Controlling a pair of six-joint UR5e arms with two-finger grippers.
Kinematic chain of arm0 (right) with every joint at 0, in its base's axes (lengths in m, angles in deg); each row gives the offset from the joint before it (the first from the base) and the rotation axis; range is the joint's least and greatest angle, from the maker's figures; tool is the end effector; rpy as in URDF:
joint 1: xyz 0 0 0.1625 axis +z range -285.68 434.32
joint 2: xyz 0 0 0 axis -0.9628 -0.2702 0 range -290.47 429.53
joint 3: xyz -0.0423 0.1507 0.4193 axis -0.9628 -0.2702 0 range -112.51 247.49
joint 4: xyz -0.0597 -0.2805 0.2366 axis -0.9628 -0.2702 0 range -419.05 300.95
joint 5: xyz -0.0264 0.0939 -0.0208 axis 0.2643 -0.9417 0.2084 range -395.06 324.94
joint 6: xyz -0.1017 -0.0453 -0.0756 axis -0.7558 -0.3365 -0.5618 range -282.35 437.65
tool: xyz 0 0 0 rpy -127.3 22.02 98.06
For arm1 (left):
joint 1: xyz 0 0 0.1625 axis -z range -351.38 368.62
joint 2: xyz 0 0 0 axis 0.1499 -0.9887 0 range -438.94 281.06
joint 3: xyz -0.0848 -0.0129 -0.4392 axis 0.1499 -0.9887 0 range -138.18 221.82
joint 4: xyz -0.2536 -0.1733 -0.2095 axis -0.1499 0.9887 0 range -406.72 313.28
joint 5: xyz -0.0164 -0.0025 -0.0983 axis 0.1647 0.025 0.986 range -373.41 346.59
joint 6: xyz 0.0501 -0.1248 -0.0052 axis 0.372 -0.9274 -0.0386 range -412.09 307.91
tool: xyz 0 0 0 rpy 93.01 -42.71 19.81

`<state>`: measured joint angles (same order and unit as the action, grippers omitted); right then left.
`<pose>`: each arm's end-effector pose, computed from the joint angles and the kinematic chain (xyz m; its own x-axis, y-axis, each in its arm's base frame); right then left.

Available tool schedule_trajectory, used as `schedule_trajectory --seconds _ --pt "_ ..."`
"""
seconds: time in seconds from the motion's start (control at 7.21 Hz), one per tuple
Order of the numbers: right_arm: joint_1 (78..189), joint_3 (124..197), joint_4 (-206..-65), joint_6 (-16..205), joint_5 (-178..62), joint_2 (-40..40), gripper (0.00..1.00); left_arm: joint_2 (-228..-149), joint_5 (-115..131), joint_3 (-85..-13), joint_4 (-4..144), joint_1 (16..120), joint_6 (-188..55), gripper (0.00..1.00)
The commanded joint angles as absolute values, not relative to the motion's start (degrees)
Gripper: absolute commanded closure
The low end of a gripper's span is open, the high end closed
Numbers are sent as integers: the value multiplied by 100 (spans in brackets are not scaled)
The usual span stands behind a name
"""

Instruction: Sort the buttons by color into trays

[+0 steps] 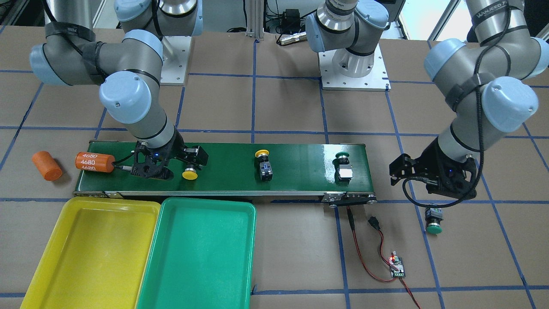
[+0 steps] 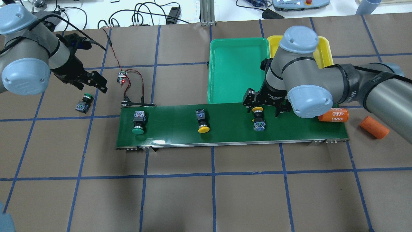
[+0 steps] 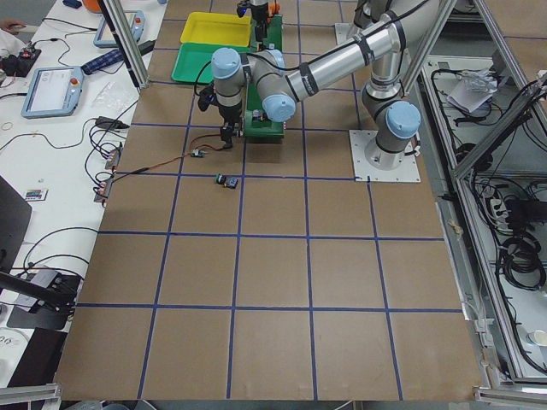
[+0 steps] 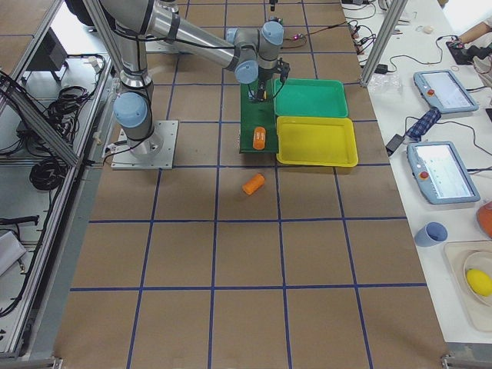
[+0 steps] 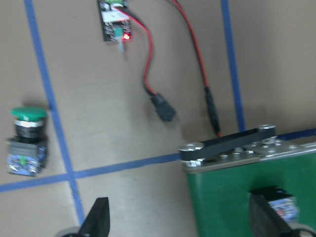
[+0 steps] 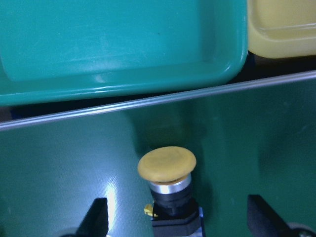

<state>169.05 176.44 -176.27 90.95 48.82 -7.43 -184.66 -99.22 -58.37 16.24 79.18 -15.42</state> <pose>0.1870 -0.4698 0.2730 -0.9839 0.1575 -0.0843 0.1483 0.9833 0.1054 0.0432 -0.5529 0.3095 -0.9535 0.2978 0.0468 0.2949 0.9537 -0.0596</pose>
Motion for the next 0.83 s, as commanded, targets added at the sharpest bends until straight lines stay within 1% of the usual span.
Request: schedule_trajectory --seconds 0.0,0.14,0.28,0.42,0.55,0.69 --pt "16959 17674 -17621 9039 5019 -641 31 -18905 -9937 -5908 833 7508 -623 0" --pt "16968 17683 -17612 9030 5037 -571 42 -19046 -9937 -5952 813 7376 -290 0" --pt "16960 17674 -17612 9021 5072 -570 58 -19274 -9998 -5891 769 7244 9 0" --pt "16951 17657 -17612 9013 5307 -570 77 -19450 -10338 -5882 629 7243 3 0" --pt "16872 17569 -17630 8969 5423 -570 84 -19643 -10350 -5891 367 7243 -14 0" --pt "16785 17368 -17647 8960 5424 -570 85 -19741 -10341 -5873 356 7243 -23 0"
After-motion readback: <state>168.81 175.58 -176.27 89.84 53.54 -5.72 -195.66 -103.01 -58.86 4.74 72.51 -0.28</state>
